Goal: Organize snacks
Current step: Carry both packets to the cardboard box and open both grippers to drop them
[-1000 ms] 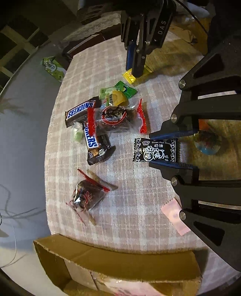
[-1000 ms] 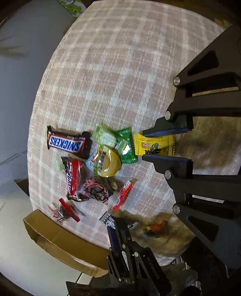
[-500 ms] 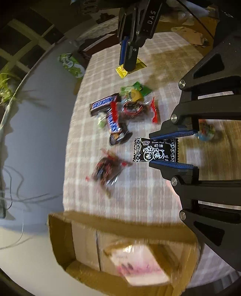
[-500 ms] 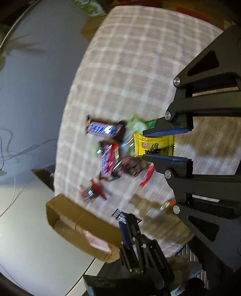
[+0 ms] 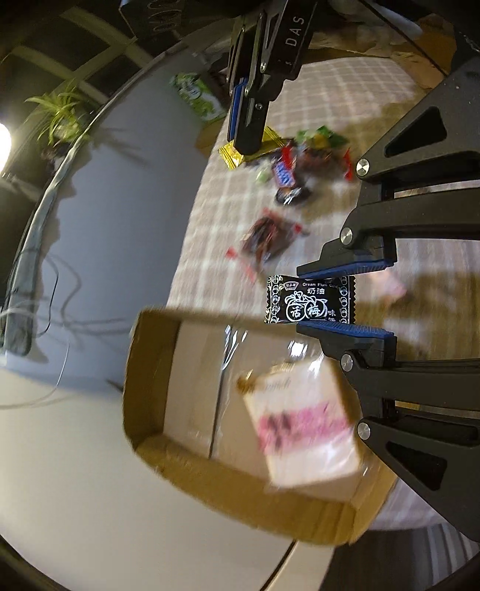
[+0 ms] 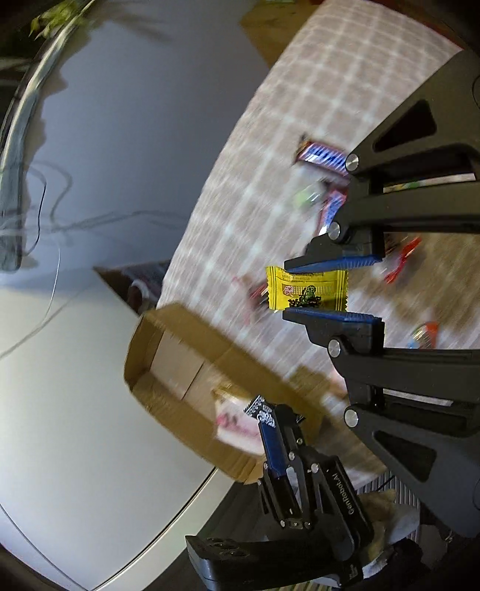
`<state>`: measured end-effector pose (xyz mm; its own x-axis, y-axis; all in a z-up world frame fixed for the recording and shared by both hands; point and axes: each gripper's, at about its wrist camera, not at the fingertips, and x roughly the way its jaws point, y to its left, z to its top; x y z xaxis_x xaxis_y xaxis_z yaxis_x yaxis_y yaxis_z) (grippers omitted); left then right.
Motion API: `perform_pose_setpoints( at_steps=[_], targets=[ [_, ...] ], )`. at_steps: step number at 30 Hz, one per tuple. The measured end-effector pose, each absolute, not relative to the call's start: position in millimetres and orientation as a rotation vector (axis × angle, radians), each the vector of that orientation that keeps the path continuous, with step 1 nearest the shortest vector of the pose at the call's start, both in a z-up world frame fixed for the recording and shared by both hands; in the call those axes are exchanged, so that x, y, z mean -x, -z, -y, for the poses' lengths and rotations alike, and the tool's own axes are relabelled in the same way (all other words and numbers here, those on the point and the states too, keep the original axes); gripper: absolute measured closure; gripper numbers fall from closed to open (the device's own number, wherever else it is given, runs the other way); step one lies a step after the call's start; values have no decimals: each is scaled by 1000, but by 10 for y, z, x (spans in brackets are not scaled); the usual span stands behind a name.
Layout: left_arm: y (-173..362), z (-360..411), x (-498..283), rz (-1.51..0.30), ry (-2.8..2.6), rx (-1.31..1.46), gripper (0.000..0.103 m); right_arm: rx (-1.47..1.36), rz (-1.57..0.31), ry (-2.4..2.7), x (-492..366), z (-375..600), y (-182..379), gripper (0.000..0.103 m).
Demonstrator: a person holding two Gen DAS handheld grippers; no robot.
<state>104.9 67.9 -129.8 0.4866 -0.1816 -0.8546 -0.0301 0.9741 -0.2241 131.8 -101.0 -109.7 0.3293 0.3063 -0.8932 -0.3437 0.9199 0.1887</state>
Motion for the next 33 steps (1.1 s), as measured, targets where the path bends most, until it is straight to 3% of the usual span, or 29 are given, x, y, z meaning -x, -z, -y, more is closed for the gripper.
perform_pose_setpoints(
  at_steps=[19, 29, 30, 32, 33],
  targets=[
    [1417, -1383, -1575, -1038, -41, 287, 82, 107, -1139, -606, -2232, -224, 1292, 84],
    [1479, -1411, -1647, -1048, -40, 271, 82, 139, -1171, -616, -2419, -422, 1454, 84],
    [1476, -1418, -1653, -1048, -39, 274, 80, 142, -1171, -614, -2420, -425, 1456, 84],
    [1466, -1434, -1649, -1046, -49, 272, 66, 142, -1171, -609, -2424, -423, 1457, 80],
    [1463, -1444, -1645, -1043, -53, 273, 54, 138, -1171, -609, -2421, -415, 1456, 77]
  ],
)
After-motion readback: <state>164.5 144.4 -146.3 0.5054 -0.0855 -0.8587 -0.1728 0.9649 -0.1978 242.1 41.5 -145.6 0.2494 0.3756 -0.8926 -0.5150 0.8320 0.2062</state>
